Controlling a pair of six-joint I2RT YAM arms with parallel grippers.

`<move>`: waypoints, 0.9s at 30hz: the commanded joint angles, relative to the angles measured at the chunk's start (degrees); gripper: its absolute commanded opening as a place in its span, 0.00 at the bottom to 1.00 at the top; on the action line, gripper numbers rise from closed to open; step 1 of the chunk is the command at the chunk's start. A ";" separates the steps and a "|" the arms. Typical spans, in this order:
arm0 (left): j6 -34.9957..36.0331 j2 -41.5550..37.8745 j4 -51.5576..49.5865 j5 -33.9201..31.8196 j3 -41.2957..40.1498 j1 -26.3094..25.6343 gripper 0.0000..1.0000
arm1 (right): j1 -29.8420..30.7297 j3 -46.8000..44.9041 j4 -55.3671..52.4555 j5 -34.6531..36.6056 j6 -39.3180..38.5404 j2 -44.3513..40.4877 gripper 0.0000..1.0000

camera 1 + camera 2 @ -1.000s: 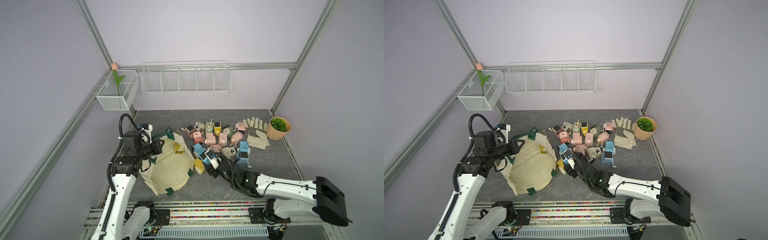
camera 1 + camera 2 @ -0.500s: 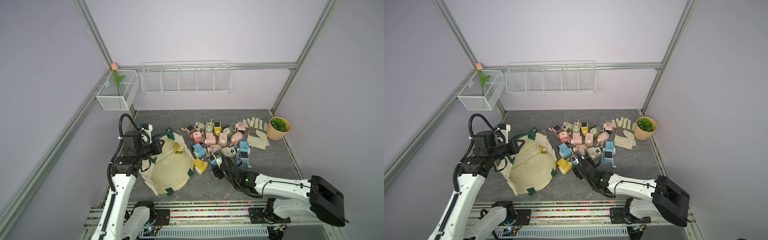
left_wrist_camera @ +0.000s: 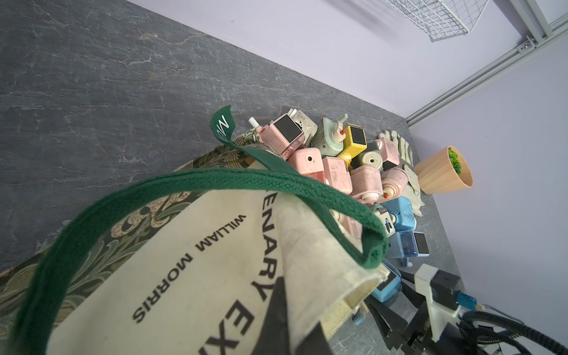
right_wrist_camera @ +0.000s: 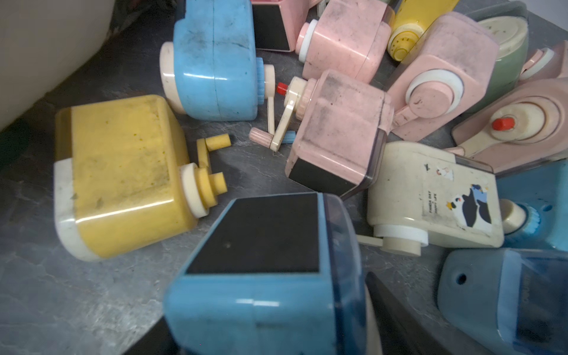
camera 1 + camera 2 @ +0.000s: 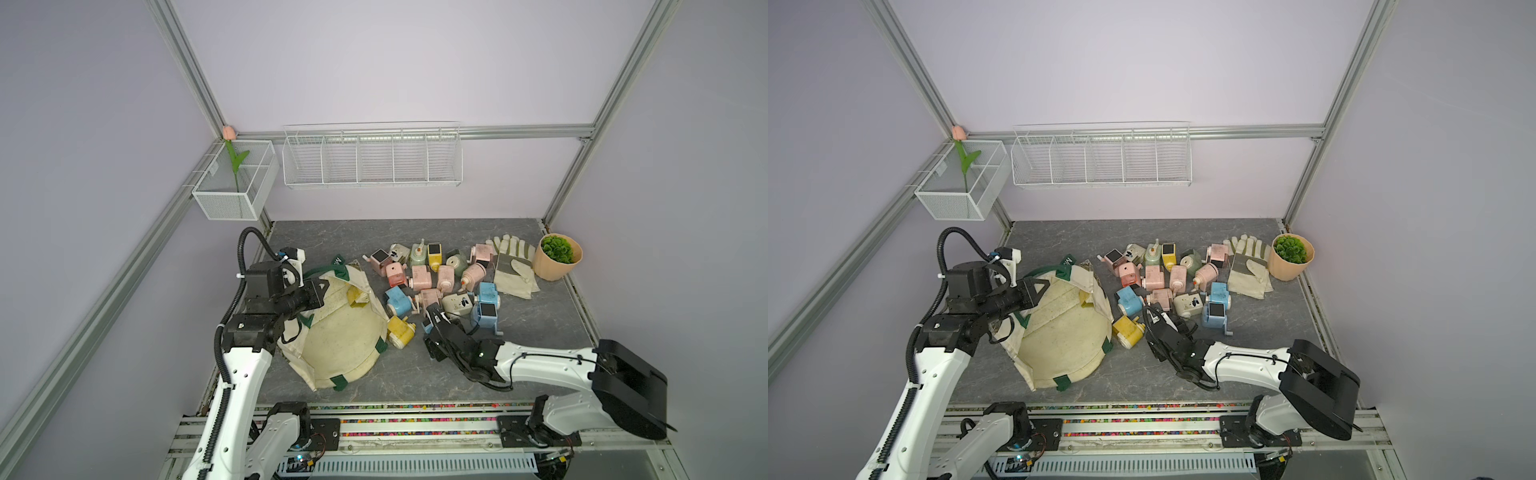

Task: Take out the pencil sharpeners from the tote bags
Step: Place the pencil sharpener at the center of the board.

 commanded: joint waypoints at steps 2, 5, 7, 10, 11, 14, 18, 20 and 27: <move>-0.20 -0.84 2.68 1.76 0.89 0.31 0.00 | -0.57 2.44 0.18 0.31 1.99 2.60 0.68; -0.24 -0.87 2.72 1.90 0.84 0.32 0.00 | -0.87 3.09 0.05 0.65 2.28 4.03 0.73; -0.29 -0.90 2.73 1.94 0.88 0.32 0.00 | -0.99 3.36 0.07 0.34 2.28 4.63 0.77; -0.23 -0.83 2.71 1.94 0.84 0.32 0.00 | -1.22 3.73 0.18 -0.13 2.29 5.61 0.83; -0.26 -0.84 2.73 1.92 0.88 0.32 0.00 | -1.21 3.84 0.19 -0.25 2.33 5.86 0.85; -0.26 -0.81 2.73 1.96 0.90 0.32 0.00 | -1.37 4.01 0.14 -0.50 2.29 6.33 0.87; -0.29 -0.87 2.73 1.89 0.80 0.32 0.00 | -1.37 3.67 0.23 -0.55 2.12 5.20 0.90; -0.27 -0.81 2.66 1.94 0.84 0.32 0.00 | -1.37 3.02 0.24 -0.14 1.81 3.52 0.92; -0.31 -1.20 2.73 2.01 0.79 0.32 0.00 | 0.40 -1.54 4.39 -2.81 -3.81 -9.34 0.93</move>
